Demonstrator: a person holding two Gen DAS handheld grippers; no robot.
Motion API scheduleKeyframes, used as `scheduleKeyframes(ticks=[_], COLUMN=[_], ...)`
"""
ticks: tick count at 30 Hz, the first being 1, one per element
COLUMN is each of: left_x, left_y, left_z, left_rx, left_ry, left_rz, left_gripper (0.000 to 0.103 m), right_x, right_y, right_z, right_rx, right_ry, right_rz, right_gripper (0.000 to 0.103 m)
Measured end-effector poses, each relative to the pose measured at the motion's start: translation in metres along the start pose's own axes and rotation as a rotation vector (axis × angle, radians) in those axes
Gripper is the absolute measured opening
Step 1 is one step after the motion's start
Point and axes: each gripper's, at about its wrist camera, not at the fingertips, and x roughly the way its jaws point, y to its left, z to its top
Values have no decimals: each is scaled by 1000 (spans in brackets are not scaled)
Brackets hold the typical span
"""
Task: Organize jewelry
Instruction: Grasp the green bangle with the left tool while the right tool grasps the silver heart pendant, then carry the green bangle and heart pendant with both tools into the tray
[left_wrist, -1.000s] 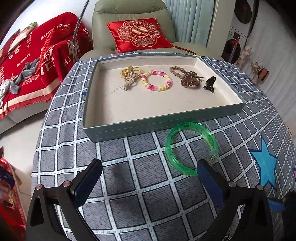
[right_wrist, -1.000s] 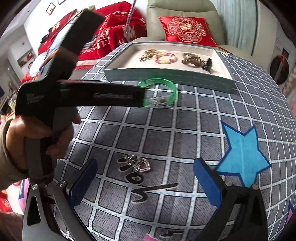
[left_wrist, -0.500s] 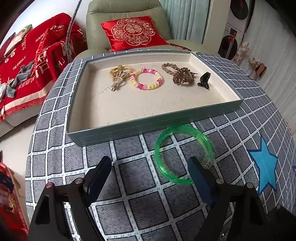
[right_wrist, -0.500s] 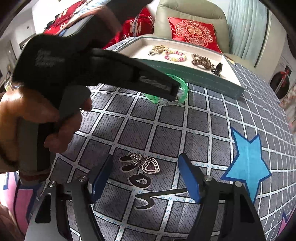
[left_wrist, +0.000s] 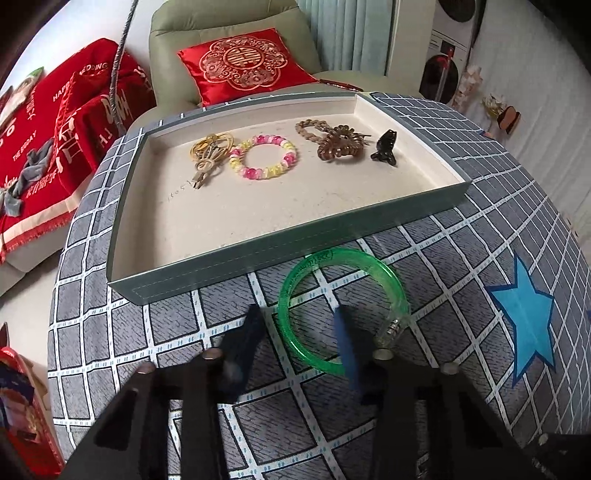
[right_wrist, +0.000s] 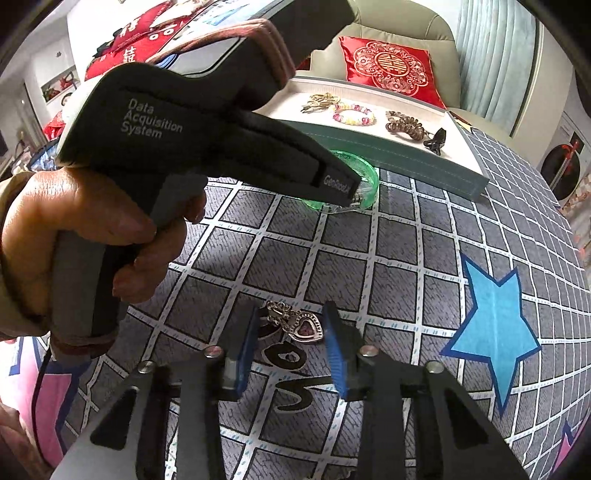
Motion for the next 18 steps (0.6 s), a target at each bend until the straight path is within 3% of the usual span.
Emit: scheduleKeyframes(ticks=[4,18], left_x=[-1,-17], left_y=[-2,-2], left_z=[0,-6], left_rx=[11,4], left_ry=[0,-30], left_rz=[-11,-43], left_gripper=[22,22], right_x=[-3,-15], right_y=[3,-22], right_z=[-1,-7], right_rx=[10,116], right_ry=[1,3], right_rz=[-4,44], right_gripper=[20,20])
